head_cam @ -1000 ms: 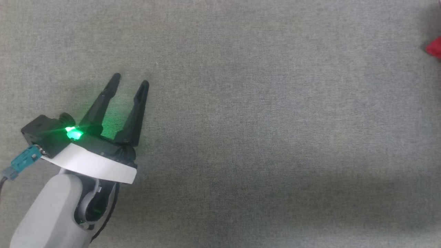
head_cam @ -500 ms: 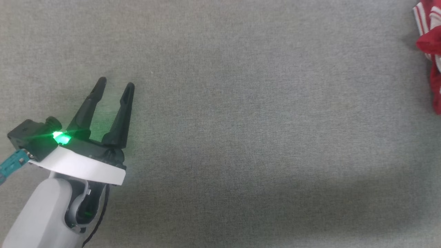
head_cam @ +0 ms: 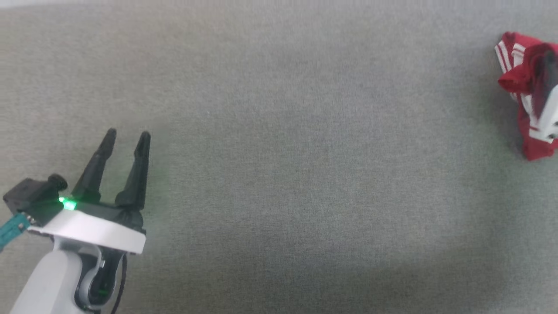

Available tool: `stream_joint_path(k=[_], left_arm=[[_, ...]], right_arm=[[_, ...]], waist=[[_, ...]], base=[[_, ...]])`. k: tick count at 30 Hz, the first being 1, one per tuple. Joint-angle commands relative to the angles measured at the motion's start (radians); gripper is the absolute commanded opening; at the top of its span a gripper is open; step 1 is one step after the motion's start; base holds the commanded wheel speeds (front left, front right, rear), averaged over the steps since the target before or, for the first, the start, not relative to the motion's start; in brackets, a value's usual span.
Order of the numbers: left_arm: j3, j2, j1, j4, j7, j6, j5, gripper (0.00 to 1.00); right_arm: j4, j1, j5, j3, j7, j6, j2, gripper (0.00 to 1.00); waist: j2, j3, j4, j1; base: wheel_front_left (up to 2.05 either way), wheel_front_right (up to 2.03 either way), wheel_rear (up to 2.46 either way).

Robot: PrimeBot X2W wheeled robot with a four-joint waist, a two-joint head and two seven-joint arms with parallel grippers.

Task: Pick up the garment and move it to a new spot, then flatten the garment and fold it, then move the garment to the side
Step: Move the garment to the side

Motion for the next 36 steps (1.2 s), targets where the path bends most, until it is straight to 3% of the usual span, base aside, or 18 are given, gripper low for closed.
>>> stream_joint_path(k=[1, 21, 29, 36], left_arm=[[0.01, -0.004, 0.025, 0.004, -0.004, -0.002, 0.015, 1.0], [0.177, -0.086, 0.228, 0.027, -0.004, -0.002, 0.124, 1.0], [0.227, -0.103, 0.309, 0.011, -0.004, -0.002, 0.148, 1.0], [0.264, -0.121, 0.368, 0.012, -0.004, -0.002, 0.162, 1.0]], right_arm=[[0.015, 0.019, 0.021, 0.027, -0.039, -0.001, 0.008, 1.0], [0.122, 0.251, 0.196, 0.239, -0.455, -0.001, 0.049, 1.0], [0.123, 0.333, 0.221, 0.275, -0.589, -0.001, 0.038, 1.0], [0.078, 0.434, 0.204, 0.269, -0.639, -0.001, 0.049, 1.0]], waist=[[0.0, -0.037, 0.012, 0.0], [0.0, -0.25, 0.069, 0.0], [0.0, -0.306, 0.07, 0.0], [0.0, -0.348, 0.065, 0.0]], base=[[0.0, 0.0, 0.0], [0.0, 0.0, 0.0], [0.0, 0.0, 0.0], [0.0, 0.0, 0.0]])
